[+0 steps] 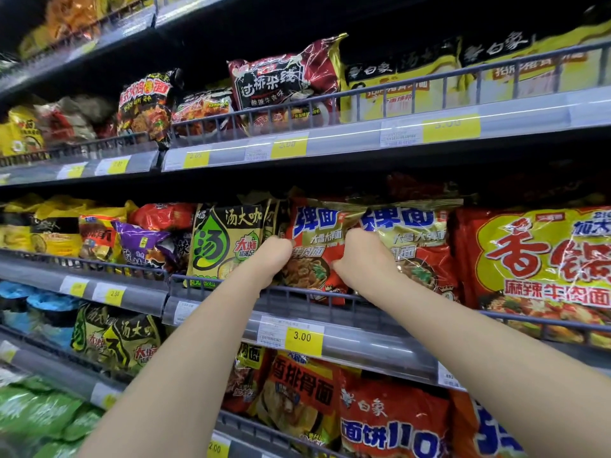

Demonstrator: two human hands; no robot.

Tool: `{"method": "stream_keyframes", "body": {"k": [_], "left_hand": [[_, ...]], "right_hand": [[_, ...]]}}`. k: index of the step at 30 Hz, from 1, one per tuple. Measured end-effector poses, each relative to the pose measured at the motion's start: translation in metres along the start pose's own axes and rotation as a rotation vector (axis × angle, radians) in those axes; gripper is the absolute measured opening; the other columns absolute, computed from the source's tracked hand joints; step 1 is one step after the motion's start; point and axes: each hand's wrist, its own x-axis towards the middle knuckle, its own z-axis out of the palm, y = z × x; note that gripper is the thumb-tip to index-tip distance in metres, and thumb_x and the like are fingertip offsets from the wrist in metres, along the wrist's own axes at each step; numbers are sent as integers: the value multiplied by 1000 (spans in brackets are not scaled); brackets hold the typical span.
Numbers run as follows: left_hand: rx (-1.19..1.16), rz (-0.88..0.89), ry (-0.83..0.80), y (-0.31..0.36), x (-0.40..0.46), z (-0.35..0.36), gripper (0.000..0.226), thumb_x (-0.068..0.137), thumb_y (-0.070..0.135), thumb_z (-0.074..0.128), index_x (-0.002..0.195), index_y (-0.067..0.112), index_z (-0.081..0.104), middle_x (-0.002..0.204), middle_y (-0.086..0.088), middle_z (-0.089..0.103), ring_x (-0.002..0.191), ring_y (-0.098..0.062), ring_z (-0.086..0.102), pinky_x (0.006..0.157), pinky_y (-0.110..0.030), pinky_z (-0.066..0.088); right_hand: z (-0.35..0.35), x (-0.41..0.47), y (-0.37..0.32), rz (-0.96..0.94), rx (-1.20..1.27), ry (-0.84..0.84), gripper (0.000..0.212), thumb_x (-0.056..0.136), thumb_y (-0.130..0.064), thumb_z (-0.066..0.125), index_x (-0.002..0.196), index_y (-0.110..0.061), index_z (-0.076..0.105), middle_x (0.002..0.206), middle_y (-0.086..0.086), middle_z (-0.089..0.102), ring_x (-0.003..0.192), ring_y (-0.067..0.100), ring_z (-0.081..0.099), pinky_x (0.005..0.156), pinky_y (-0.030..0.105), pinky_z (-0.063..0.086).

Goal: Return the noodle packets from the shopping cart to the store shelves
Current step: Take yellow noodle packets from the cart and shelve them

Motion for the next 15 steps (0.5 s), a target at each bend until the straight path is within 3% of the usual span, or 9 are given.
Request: {"method": "stream_keyframes", "body": {"k": [4, 7, 10, 15], "left_hand": [[68, 59, -11, -4, 1, -3, 29, 92, 12, 40, 118, 3, 52, 112, -13, 61, 90, -21, 55, 71, -29, 44], [154, 103, -11, -6, -1, -6, 21, 90, 10, 45, 109, 5, 51, 113, -14, 60, 98, -25, 56, 80, -34, 46], [345, 144, -1, -7, -4, -7, 21, 91, 11, 47, 111, 6, 47, 107, -11, 56, 95, -25, 53, 86, -37, 46], [488, 177, -14, -7, -8, -7, 37, 90, 12, 47, 126, 3, 42, 116, -13, 55, 96, -25, 54, 79, -35, 48]], "right_hand": [[1, 2, 1, -23, -53, -20, 30, 88, -5, 58, 67, -13, 38, 71, 2, 43, 55, 13, 40, 44, 23, 29], [-3, 4, -2, -53, -95, -45, 10, 88, 0, 54, 87, -7, 48, 79, 6, 45, 57, 13, 40, 51, 24, 35], [-4, 11, -4, -38, -196, -127, 17, 89, 0, 54, 104, -8, 52, 71, 3, 42, 68, 20, 49, 62, 29, 42], [-1, 21, -8, 40, -299, -166, 24, 91, 0, 53, 114, -4, 56, 82, 7, 50, 73, 21, 51, 66, 27, 42]]}}
